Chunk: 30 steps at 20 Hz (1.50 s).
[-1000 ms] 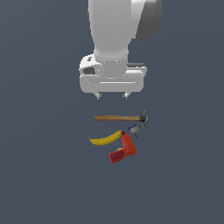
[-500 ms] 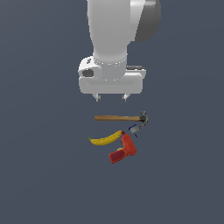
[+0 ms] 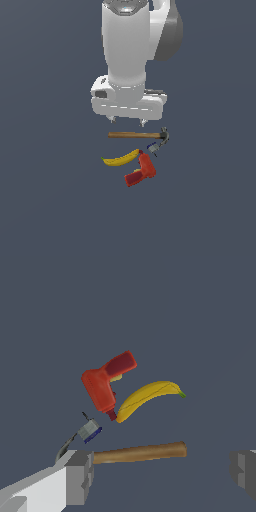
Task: Pick up a designated object from a clutter of objects.
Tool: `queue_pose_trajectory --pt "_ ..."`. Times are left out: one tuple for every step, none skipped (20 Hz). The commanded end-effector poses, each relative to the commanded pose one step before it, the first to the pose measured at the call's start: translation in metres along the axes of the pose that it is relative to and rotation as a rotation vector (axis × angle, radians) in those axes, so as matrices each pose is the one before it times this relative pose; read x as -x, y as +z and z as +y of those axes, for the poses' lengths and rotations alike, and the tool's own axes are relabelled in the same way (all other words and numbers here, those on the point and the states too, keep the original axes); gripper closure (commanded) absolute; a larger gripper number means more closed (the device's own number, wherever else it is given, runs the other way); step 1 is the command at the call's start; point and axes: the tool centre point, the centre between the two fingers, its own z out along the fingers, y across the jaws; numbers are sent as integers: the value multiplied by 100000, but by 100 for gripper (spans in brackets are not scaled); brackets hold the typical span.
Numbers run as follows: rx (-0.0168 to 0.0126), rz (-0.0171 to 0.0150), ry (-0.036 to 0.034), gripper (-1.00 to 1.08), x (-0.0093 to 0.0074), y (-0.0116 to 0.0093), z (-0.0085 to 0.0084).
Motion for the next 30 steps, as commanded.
queue_pose_trajectory --pt "204 466 4978 -100 -703 935 -139" --pt "94 233 2259 -100 -310 425 -78" --pt "101 251 2381 -100 -319 454 -89" --pt "105 263 2450 -100 -321 473 -99" --pt "106 269 2448 -100 -312 478 -106" --pt "106 275 2443 -100 -303 483 -113" --pt "106 280 2439 -100 -293 488 -120" --pt "106 286 2434 -100 -283 492 -126" --pt "106 293 2430 -100 -274 497 -131" --pt "105 299 2426 -100 -264 501 -137" --pt "103 306 2420 -100 -253 506 -142" --pt "102 312 2415 -100 -243 510 -146" --pt "100 319 2410 -100 -232 514 -150" --pt "97 326 2404 -100 -222 518 -154" --pt "95 333 2399 -100 -211 522 -156" --pt "91 340 2392 -100 -200 525 -159" --pt "88 347 2386 -100 -189 529 -162" --pt "83 354 2380 -100 -178 532 -163" --pt "79 360 2373 -100 -167 536 -165" --pt "74 367 2367 -100 -156 539 -165" --pt "68 374 2360 -100 -145 542 -166" --pt "63 380 2352 -100 -134 544 -166" --pt "56 387 2346 -100 -123 547 -165" --pt "49 393 2338 -100 -112 550 -165" --pt "42 399 2330 -100 -101 552 -164" --pt "35 405 2323 -100 -91 554 -162" --pt "27 411 2315 -100 -80 556 -159" --pt "18 416 2305 -100 -69 558 -157" --pt "10 422 2299 -100 -59 560 -153" --pt "0 426 2290 -100 -49 562 -150"
